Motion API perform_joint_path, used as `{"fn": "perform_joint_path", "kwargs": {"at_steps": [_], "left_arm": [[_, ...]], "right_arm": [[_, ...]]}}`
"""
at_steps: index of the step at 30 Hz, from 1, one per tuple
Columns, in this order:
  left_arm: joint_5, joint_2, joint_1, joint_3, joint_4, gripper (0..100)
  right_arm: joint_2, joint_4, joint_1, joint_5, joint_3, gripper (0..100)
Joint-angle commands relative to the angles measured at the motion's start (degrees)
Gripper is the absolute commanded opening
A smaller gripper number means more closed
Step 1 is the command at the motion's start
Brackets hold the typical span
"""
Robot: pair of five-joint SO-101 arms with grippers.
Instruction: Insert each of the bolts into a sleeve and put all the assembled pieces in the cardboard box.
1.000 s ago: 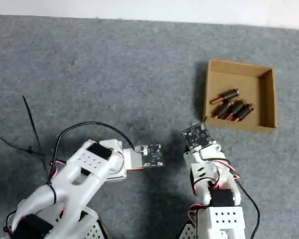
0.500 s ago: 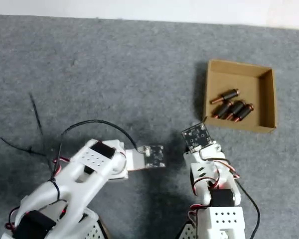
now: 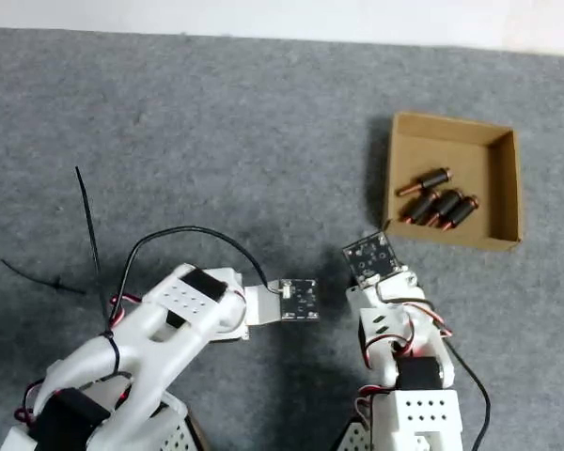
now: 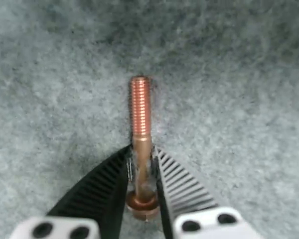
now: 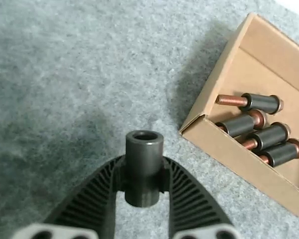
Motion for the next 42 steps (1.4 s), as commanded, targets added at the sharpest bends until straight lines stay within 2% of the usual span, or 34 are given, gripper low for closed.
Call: {"fn": "perform_joint_path", "kwargs": {"at_steps": [1,8,14,19,22,25,31,38,40,42], "left_arm": [[1.05,-0.31,-0.31,-6.29,5.36,1],[1.14,-0.31,-0.66,-15.6,15.56,1],[1.14,-0.31,0.75,-28.09,26.73,1],[0.97,-0.31,0.75,-37.41,32.53,1],[0.53,0.13,-1.89,-40.57,32.44,1],[-4.31,0.4,-6.9,-42.24,32.0,1],[-5.98,12.0,-17.71,-41.71,22.24,1],[-6.07,27.03,-20.26,-53.32,28.57,1],[-5.98,28.97,-20.18,-56.31,30.15,7],[-5.63,30.37,-20.53,-58.68,30.95,18]], "right_arm": [[-0.84,-1.98,0.4,-0.09,2.51,0.5],[-0.84,-2.07,0.4,-0.09,2.51,0.5],[-0.84,-2.07,0.4,-0.09,2.51,0.5],[-0.84,-2.07,0.4,-0.09,2.51,0.5],[-0.84,-2.07,0.4,-0.09,2.51,0.5],[-0.84,-2.07,0.4,-0.09,2.51,0.5],[-0.84,-2.07,0.4,-0.09,2.51,0.5],[-0.84,-2.15,0.4,-0.09,2.77,0.5],[-0.84,-4.09,0.4,-0.09,4.18,0.5],[-0.84,-5.76,0.4,-0.09,5.23,0.5]]}}
